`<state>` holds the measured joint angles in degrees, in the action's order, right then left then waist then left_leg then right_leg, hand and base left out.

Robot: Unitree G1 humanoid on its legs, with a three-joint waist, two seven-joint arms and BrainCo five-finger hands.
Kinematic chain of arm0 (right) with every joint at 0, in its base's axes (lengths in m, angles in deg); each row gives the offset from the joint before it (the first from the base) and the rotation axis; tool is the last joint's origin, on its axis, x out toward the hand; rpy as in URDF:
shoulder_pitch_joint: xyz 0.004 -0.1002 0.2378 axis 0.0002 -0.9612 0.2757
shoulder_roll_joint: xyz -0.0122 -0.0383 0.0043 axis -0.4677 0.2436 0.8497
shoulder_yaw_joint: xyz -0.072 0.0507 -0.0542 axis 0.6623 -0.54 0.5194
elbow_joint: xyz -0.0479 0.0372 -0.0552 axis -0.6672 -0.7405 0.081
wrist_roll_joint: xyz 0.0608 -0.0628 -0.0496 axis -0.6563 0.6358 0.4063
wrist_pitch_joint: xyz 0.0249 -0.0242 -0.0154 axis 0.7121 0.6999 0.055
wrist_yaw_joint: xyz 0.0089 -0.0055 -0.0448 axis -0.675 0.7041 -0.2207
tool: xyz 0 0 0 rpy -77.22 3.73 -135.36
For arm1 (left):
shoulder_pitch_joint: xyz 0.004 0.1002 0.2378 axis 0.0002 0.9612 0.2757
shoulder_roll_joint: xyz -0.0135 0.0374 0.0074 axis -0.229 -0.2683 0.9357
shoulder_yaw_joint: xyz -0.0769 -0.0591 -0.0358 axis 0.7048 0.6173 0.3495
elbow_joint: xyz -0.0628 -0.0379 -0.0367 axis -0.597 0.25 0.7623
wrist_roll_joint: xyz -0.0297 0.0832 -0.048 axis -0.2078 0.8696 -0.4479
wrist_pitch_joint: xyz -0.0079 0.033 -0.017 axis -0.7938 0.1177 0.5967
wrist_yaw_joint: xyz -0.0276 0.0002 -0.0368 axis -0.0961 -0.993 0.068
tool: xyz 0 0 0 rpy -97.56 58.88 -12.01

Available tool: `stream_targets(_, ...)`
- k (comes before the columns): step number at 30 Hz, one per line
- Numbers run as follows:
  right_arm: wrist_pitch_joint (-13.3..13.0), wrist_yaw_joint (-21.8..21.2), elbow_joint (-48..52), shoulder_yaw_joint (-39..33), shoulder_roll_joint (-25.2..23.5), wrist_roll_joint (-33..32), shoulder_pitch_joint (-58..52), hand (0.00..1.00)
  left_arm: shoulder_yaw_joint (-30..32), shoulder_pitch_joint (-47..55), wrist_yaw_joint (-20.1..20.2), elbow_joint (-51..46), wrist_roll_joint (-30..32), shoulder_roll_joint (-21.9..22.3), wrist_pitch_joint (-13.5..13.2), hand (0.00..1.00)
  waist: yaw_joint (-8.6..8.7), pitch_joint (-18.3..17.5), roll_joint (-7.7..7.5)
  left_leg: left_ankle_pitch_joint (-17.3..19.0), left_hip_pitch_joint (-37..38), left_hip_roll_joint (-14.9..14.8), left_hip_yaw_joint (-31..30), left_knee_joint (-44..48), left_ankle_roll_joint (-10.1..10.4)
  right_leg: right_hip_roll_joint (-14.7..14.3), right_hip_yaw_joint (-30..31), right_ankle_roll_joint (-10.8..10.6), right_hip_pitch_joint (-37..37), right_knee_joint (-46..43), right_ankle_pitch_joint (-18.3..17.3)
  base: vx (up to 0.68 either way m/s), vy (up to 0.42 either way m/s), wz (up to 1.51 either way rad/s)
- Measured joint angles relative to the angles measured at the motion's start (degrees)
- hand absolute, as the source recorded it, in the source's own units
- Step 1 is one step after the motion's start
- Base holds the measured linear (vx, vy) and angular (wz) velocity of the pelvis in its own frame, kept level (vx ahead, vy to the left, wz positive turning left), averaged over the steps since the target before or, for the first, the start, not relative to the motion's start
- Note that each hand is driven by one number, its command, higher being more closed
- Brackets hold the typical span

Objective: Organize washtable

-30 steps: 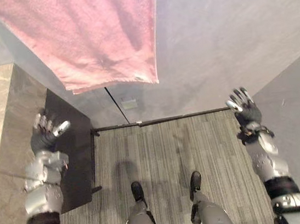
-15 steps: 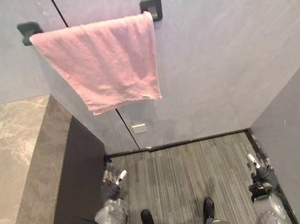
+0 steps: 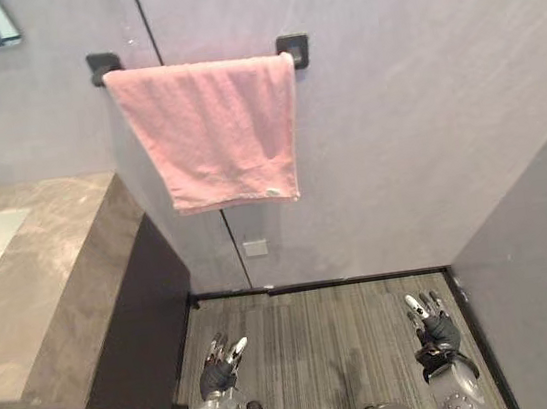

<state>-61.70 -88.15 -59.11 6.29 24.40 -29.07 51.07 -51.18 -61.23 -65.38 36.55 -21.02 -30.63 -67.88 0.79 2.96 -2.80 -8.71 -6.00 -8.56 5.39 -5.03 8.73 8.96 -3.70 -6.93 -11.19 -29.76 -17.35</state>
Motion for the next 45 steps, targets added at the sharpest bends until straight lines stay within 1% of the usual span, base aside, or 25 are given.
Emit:
stream_targets(1,0.1,-0.3,-0.7,1.8,1.0,0.0,0.2,0.00,0.4,-0.4,-0.4,0.2,-0.1,0.8,-0.1,0.00,-0.25,-0.1,-0.11,-0.4,-1.0,-1.0,-1.9,0.2,1.1,-1.1,-1.6,1.2,0.5,0.9,-0.4,-0.01,-0.167,0.67)
stream_targets(3,0.1,-1.1,-0.9,5.8,2.8,0.2,0.9,0.00,0.4,-0.4,-0.7,0.2,-0.1,1.4,-0.3,0.00,-1.94,0.3,2.40,1.8,-3.8,-2.9,-3.9,3.1,3.7,-3.1,-4.1,2.4,1.0,3.1,0.3,-0.06,-0.100,0.34)
stream_targets(7,0.5,-3.3,-0.8,11.4,4.0,3.3,1.2,0.00,1.6,1.4,-1.2,1.2,-1.5,2.9,-0.4,0.00,-1.73,3.4,4.92,2.4,-6.1,-6.1,-7.1,6.6,3.6,-6.3,-8.3,4.1,3.4,3.0,0.9,-0.06,-0.123,0.39)
stream_targets(8,0.8,-3.7,-1.1,12.2,4.3,4.3,1.2,0.00,1.6,2.1,-1.2,1.4,-2.0,3.0,-0.4,0.00,-1.81,3.9,5.52,5.3,-5.8,-7.3,-4.5,6.7,1.6,-7.0,-9.4,5.9,4.1,3.7,1.7,-0.01,-0.118,0.35)
stream_targets(9,1.1,-3.9,-1.1,12.3,4.6,5.3,1.5,0.00,1.6,2.2,-1.2,2.0,-2.1,2.2,-0.4,0.00,-1.85,4.5,3.07,9.5,-6.5,-7.8,0.1,10.1,-1.1,-5.5,-10.3,7.9,5.0,5.4,2.9,-0.01,-0.122,0.37)
stream_targets(11,1.0,-3.8,-1.0,12.2,5.7,5.6,2.3,0.00,0.7,2.2,-1.1,2.3,-2.1,2.7,-0.3,0.00,-1.76,5.4,2.70,9.6,-10.6,-7.2,4.2,26.7,-3.4,-3.1,-11.7,8.8,4.9,5.4,3.5,-0.04,-0.127,0.36)
stream_targets(13,1.0,-4.0,-1.0,12.1,8.1,5.5,1.8,0.00,0.2,3.4,-0.8,2.1,-2.2,4.8,-0.3,0.00,-1.82,5.3,4.63,12.9,-11.9,-9.2,7.5,46.2,-8.8,-3.4,-12.8,8.8,5.4,5.6,3.6,-0.01,-0.045,0.29)
stream_targets(14,1.1,-4.0,-0.9,12.1,9.5,5.5,1.5,0.00,0.2,4.0,-0.8,1.8,-2.2,5.9,-0.3,0.00,-1.62,5.0,7.85,12.9,-11.7,-11.7,10.7,50.2,-10.3,-4.8,-14.3,8.7,5.7,5.0,3.5,-0.01,-0.019,0.74)
stream_targets(15,1.5,-4.1,-1.2,12.0,10.1,5.6,1.7,0.00,0.1,3.4,0.0,0.7,-2.2,5.7,-0.4,0.00,-1.62,5.3,7.56,11.8,-11.8,-10.8,15.0,45.5,-10.4,-4.5,-15.5,8.3,5.0,6.0,2.7,-0.02,-0.024,0.98)
stream_targets(16,1.8,-4.3,-1.4,12.1,9.8,5.6,1.8,0.00,0.3,3.0,0.2,0.4,-2.2,5.1,-0.4,0.00,-1.45,4.9,6.04,10.8,-10.0,-8.2,15.3,38.6,-9.8,-3.6,-16.2,9.0,4.9,8.2,3.0,-0.06,-0.051,1.44)
stream_targets(17,1.7,-5.0,-1.9,11.1,8.3,5.6,1.7,0.00,1.0,2.2,0.2,-0.5,-2.2,4.4,-0.3,0.00,-0.84,4.9,5.00,11.9,-6.4,-6.1,18.3,35.1,-11.4,-2.4,-19.6,10.2,6.4,13.5,6.6,-0.05,-0.047,1.10)
stream_targets(18,1.6,-5.2,-2.9,10.4,7.8,5.6,2.2,0.00,2.1,2.0,0.3,-1.1,-2.2,4.5,-0.5,0.00,-1.57,5.4,4.87,15.6,-5.1,-8.3,22.3,42.4,-14.3,-2.5,-21.4,10.1,7.2,14.7,7.8,-0.07,-0.093,1.39)
stream_targets(19,2.1,-4.9,-3.3,10.2,7.6,5.6,2.4,0.00,2.3,2.0,0.0,-0.9,-2.2,4.4,-0.8,0.00,-1.62,5.4,5.19,17.5,-0.2,-11.2,27.0,50.5,-15.3,-2.9,-25.3,10.4,9.8,15.8,8.2,-0.07,-0.097,1.60)
stream_targets(21,2.0,-5.0,-3.0,8.7,8.0,5.7,1.1,0.00,0.2,1.3,0.1,-0.9,-2.1,4.1,-0.8,0.00,0.11,3.4,7.20,15.8,5.5,-12.7,30.3,49.4,-13.4,-2.7,-33.6,10.6,10.6,16.3,8.0,-0.08,-0.027,2.39)
stream_targets(22,2.0,-4.8,-3.1,5.7,7.9,5.6,0.6,0.00,-1.8,-1.4,0.2,-0.9,-2.1,4.2,-0.8,0.00,1.27,2.8,7.55,17.5,6.8,-10.9,33.7,40.7,-10.2,-0.7,-40.8,10.3,10.2,16.3,7.7,-0.16,0.067,2.77)
stream_targets(25,1.9,-4.6,-3.1,3.6,6.5,5.5,-0.6,0.00,-2.2,-3.5,0.1,-0.6,-2.1,4.0,-1.0,0.00,1.82,2.4,7.02,19.2,5.9,-8.4,38.7,32.5,-9.0,1.1,-53.6,9.2,12.3,19.5,10.1,-0.16,0.077,2.43)
stream_targets(28,1.4,-3.8,-3.1,1.3,4.7,5.5,-2.0,0.00,-5.6,-4.4,0.1,0.2,-2.0,1.7,-1.0,0.00,3.35,0.0,8.01,19.0,3.6,-3.1,35.2,18.2,-7.7,2.5,-65.6,8.7,13.5,18.1,10.7,-0.13,0.123,2.32)
stream_targets(30,1.2,-3.5,-3.5,-0.8,3.8,5.5,-1.1,0.00,-6.6,-4.9,0.1,1.2,-1.8,0.8,-0.7,0.00,2.71,0.0,6.96,14.6,3.7,1.2,32.2,11.1,-8.3,4.9,-68.2,8.5,13.2,16.7,11.7,-0.07,0.125,1.67)
stream_targets(33,1.0,-2.6,-3.6,-1.7,3.0,5.5,-0.1,0.00,-6.4,-3.4,0.2,1.4,-0.6,0.8,-0.1,0.00,1.92,0.1,7.46,13.1,4.3,4.3,28.2,8.1,-10.1,8.5,-66.7,9.1,13.7,12.8,12.7,-0.02,0.083,0.81)
stream_targets(36,1.1,-2.6,-3.8,-0.8,2.2,5.6,0.0,0.00,-4.3,-2.6,0.2,1.3,0.3,1.2,0.1,0.00,1.43,0.6,8.39,13.3,5.3,4.9,27.0,8.0,-11.7,8.0,-59.3,8.2,12.8,14.6,12.2,-0.02,0.056,0.22)
stream_targets(38,1.5,-2.7,-3.7,-0.5,1.9,6.1,-1.1,0.00,-3.6,-2.5,0.2,1.4,2.3,1.5,0.2,0.00,1.58,1.3,7.72,13.4,7.1,6.6,26.2,7.8,-11.9,9.6,-55.7,8.5,13.7,13.6,12.7,0.00,0.005,0.24)
stream_targets(40,1.6,-2.7,-3.0,-0.5,2.1,6.9,-2.9,0.00,-4.0,-2.4,0.3,1.3,3.7,2.5,0.1,0.00,1.80,2.0,7.96,13.4,9.0,7.0,25.0,7.3,-11.9,11.3,-45.7,9.4,12.0,6.7,12.2,0.02,-0.001,0.38)
stream_targets(41,1.8,-2.7,-2.9,-0.4,1.7,6.9,-3.6,0.00,-4.4,-2.4,0.3,1.3,4.2,2.6,0.0,0.00,2.29,1.9,8.16,13.4,9.6,6.9,23.3,7.1,-11.9,11.0,-35.1,9.7,9.5,3.2,11.5,0.02,-0.049,0.67)
stream_targets(42,2.0,-2.8,-2.9,-0.3,0.8,6.9,-4.5,0.00,-4.5,-2.5,0.3,1.3,4.5,2.5,-0.3,0.00,3.30,1.8,7.02,13.2,9.4,7.0,21.7,7.1,-11.8,9.5,-26.2,8.5,8.8,3.0,10.4,0.01,-0.134,0.76)
stream_targets(45,2.1,-2.9,-2.9,1.7,0.4,7.3,-4.6,0.00,-4.5,-2.2,0.1,1.2,4.5,1.6,-0.9,0.00,3.53,1.7,4.33,10.7,7.0,7.0,19.0,6.8,-10.8,5.8,-19.3,6.4,10.1,10.4,9.2,-0.04,-0.194,0.38)
